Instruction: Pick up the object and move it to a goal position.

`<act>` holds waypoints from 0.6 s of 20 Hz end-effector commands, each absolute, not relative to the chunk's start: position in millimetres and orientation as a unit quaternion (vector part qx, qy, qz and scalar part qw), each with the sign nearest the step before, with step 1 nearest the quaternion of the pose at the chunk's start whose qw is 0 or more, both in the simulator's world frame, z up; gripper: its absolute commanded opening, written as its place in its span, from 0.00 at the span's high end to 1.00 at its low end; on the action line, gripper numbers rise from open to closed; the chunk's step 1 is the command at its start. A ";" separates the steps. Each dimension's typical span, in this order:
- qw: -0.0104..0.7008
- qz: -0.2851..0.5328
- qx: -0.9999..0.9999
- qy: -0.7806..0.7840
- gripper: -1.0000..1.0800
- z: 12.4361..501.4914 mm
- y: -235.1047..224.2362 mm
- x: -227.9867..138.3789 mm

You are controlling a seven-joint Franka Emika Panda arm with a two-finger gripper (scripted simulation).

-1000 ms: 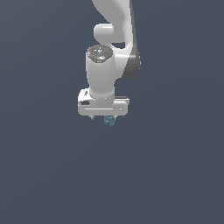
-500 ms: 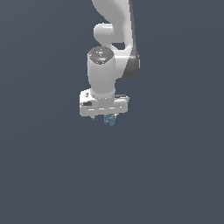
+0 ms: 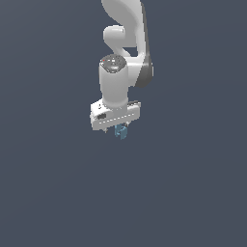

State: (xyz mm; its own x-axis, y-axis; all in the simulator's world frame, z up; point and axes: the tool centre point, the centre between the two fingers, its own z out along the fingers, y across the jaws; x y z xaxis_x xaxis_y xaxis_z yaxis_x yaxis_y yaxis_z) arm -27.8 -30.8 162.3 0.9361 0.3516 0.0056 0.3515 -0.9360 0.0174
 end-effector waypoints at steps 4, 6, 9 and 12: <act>0.006 0.003 0.968 0.252 0.04 152.8 -27.3 -41.0; 0.006 0.002 0.960 0.279 0.04 149.4 -26.1 -45.9; 0.005 0.002 0.948 0.318 0.04 144.5 -24.1 -53.4; 0.004 0.001 0.934 0.356 0.04 139.6 -22.1 -61.0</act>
